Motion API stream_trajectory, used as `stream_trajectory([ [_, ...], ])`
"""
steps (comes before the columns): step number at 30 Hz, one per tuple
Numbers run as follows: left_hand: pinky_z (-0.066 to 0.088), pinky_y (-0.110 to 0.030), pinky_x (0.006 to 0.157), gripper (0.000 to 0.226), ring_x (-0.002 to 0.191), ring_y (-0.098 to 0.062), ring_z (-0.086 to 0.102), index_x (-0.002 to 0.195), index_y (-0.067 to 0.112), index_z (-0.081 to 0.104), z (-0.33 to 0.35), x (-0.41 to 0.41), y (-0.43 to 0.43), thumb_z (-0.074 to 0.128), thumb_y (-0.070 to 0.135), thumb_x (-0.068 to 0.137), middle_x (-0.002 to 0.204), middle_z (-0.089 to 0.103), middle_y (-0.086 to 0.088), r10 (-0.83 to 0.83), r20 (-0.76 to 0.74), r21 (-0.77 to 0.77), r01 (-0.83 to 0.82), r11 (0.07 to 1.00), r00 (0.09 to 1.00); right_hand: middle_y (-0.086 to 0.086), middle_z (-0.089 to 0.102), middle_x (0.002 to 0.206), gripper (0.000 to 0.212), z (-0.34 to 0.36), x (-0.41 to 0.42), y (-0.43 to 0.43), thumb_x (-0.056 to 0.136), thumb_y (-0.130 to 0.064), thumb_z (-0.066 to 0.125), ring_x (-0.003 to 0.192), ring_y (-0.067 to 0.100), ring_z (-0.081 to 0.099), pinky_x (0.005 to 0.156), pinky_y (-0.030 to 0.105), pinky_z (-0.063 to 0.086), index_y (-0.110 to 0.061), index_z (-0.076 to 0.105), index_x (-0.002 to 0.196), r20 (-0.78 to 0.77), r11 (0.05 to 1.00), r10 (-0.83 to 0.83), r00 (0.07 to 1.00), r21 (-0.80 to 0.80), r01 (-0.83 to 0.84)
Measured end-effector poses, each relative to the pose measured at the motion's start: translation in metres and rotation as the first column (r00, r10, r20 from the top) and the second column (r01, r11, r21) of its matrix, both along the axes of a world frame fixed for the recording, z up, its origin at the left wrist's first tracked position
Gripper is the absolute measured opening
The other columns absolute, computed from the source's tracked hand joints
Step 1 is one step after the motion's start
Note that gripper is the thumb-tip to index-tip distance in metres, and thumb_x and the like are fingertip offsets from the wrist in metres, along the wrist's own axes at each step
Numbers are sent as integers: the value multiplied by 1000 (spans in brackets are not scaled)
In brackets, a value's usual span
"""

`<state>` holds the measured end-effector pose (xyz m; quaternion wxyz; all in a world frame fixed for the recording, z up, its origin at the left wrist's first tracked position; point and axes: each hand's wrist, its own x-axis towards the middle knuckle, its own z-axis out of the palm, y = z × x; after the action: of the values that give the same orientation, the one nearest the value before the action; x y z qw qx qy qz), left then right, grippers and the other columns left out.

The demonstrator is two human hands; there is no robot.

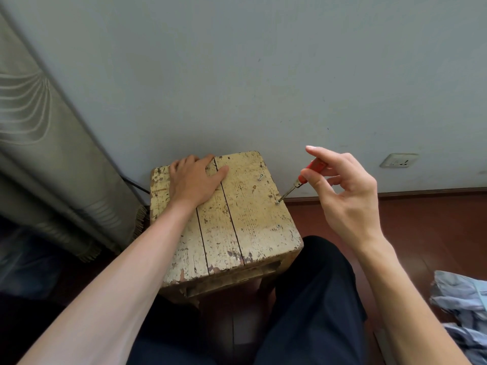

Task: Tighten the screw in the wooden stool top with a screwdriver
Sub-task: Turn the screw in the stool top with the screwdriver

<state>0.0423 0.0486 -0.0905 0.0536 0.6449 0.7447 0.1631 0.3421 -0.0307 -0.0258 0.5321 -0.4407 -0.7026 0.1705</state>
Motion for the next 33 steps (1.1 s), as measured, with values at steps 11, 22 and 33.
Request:
stream_trajectory([
  [11,23,-44,116,77,138,-26,41,149,37,47,1,1,0,30,83,90,143,53,-4,5,-8,-11,-5,1000,1000,-11,76,123,52,10,12,0,105,-2,68,117,14,75,100,23,57,-32,66,148,70,967,231,970,-125,-222],
  [22,23,-44,114,77,136,-26,43,149,38,47,0,0,1,30,84,90,142,55,-4,9,-11,-3,-9,1000,1000,-2,73,106,36,1,-5,2,100,-12,78,96,18,77,83,37,59,-24,73,133,14,1000,7,1000,-11,-7],
  [33,24,-44,114,79,136,-26,43,148,38,48,-4,-1,3,29,86,88,142,55,-3,10,-3,10,-10,1000,1000,-7,77,117,42,10,14,1,104,-1,69,110,21,78,101,41,60,-27,71,137,-26,962,214,976,-167,-216],
])
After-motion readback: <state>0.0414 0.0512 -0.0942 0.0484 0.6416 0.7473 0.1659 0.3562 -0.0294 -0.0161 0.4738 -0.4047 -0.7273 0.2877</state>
